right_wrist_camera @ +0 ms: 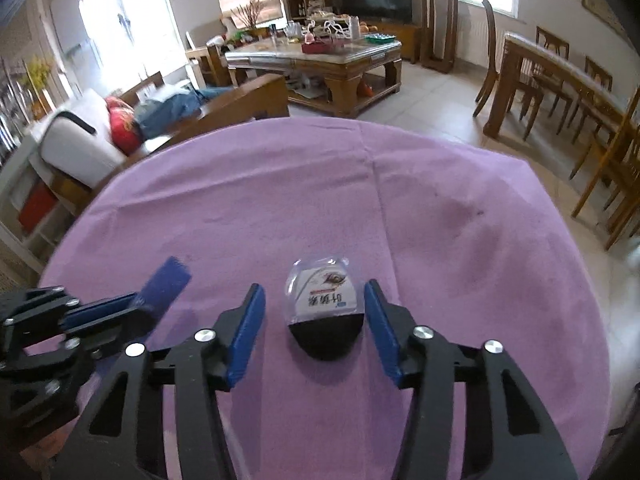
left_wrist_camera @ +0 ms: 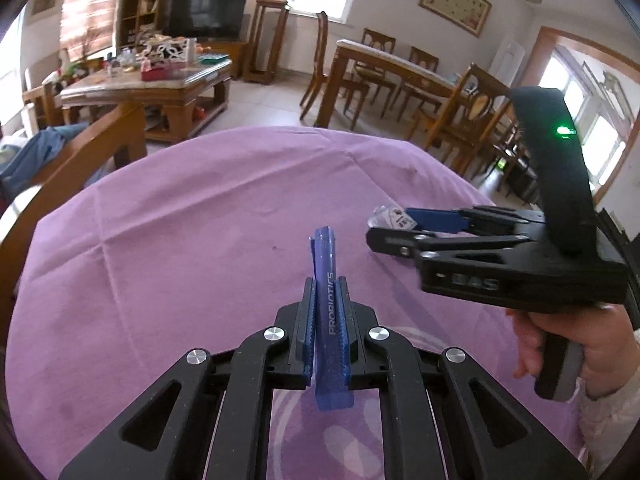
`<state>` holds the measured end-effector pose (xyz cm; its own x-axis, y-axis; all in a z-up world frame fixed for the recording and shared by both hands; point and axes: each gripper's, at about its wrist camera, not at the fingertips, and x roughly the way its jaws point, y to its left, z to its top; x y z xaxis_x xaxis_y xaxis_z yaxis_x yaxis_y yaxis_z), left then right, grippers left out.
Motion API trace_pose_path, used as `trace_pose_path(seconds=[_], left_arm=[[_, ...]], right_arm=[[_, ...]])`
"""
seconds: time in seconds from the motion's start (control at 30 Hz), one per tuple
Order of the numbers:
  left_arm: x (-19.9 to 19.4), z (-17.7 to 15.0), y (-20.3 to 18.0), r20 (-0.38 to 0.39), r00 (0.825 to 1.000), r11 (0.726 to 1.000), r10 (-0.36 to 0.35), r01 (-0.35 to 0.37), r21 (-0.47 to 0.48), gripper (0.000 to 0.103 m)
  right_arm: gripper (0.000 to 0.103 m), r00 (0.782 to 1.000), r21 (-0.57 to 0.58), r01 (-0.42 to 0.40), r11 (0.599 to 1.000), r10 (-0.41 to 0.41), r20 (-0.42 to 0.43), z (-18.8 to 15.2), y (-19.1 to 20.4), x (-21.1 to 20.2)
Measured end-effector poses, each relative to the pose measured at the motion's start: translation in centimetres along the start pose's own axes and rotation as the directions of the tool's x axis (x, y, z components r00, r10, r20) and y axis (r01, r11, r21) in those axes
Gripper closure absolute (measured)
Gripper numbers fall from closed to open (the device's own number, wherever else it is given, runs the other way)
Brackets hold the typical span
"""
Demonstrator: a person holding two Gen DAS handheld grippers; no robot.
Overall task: Collect trash
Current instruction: 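Carry the blue pen and container over the black bin and open both tools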
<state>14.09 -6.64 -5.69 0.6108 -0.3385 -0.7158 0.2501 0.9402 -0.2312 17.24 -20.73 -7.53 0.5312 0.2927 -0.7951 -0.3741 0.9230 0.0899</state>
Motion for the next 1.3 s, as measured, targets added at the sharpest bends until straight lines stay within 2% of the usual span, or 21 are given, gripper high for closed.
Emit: trace_pose_path(seconds=[0.03, 0.23, 0.33, 0.4, 0.5, 0.57, 0.67, 0.77, 0.87, 1.07, 1.13, 1.3], left_arm=[[-0.1, 0.0, -0.1, 0.004, 1.000, 1.000, -0.004, 0.004, -0.001, 0.093], [-0.2, 0.0, 0.2, 0.013, 0.999, 0.999, -0.032, 0.032, -0.006, 0.093], [-0.6, 0.0, -0.2, 0.040, 0.998, 0.999, -0.053, 0.053, -0.004, 0.093], [-0.9, 0.2, -0.6, 0.075, 0.993, 0.996, -0.093, 0.092, 0.021, 0.093], [-1.5, 0.1, -2.2, 0.117, 0.980, 0.985, -0.161, 0.153, 0.079, 0.093], [-1.9, -0.1, -3.7, 0.134, 0.971, 0.976, -0.198, 0.182, 0.124, 0.093], [-2.3, -0.4, -6.6, 0.131, 0.961, 0.958, -0.244, 0.218, 0.187, 0.093], [-3.0, -1.1, -11.1, 0.105, 0.943, 0.927, -0.316, 0.284, 0.246, 0.093], [-3.7, -1.8, -16.4, 0.078, 0.918, 0.887, -0.389, 0.350, 0.302, 0.093], [-3.2, -3.6, -28.0, -0.018, 0.860, 0.789, -0.509, 0.475, 0.390, 0.093], [-2.3, -4.6, -32.3, -0.063, 0.836, 0.748, -0.545, 0.519, 0.415, 0.093], [0.2, -7.7, -41.1, -0.168, 0.784, 0.661, -0.598, 0.601, 0.449, 0.093]], right_arm=[[0.063, 1.000, -0.007, 0.014, 1.000, -0.014, -0.003, 0.1, 0.0, 0.2], [0.063, 1.000, -0.014, 0.017, 1.000, -0.017, 0.001, -0.3, -0.2, -0.1], [0.063, 0.997, 0.054, -0.066, 0.996, 0.064, 0.033, -0.8, -1.4, -1.2], [0.063, 0.989, 0.092, -0.122, 0.988, 0.113, 0.092, -1.5, -2.2, -3.4], [0.063, 0.962, 0.135, -0.206, 0.969, 0.175, 0.208, -3.1, -3.4, -7.8], [0.063, 0.935, 0.157, -0.246, 0.956, 0.192, 0.299, -5.0, -4.4, -11.3], [0.063, 0.899, 0.195, -0.257, 0.947, 0.160, 0.407, -8.2, -6.6, -16.5], [0.063, 0.872, 0.261, -0.208, 0.943, 0.057, 0.487, -12.4, -9.8, -21.3], [0.063, 0.849, 0.347, -0.183, 0.920, -0.030, 0.528, -16.3, -13.4, -24.9], [0.064, 0.807, 0.492, -0.138, 0.860, -0.191, 0.559, -24.2, -19.3, -30.3], [0.064, 0.795, 0.525, -0.128, 0.842, -0.229, 0.562, -26.0, -20.4, -31.3], [0.063, 0.765, 0.605, -0.109, 0.789, -0.323, 0.558, -31.0, -23.4, -33.6]])
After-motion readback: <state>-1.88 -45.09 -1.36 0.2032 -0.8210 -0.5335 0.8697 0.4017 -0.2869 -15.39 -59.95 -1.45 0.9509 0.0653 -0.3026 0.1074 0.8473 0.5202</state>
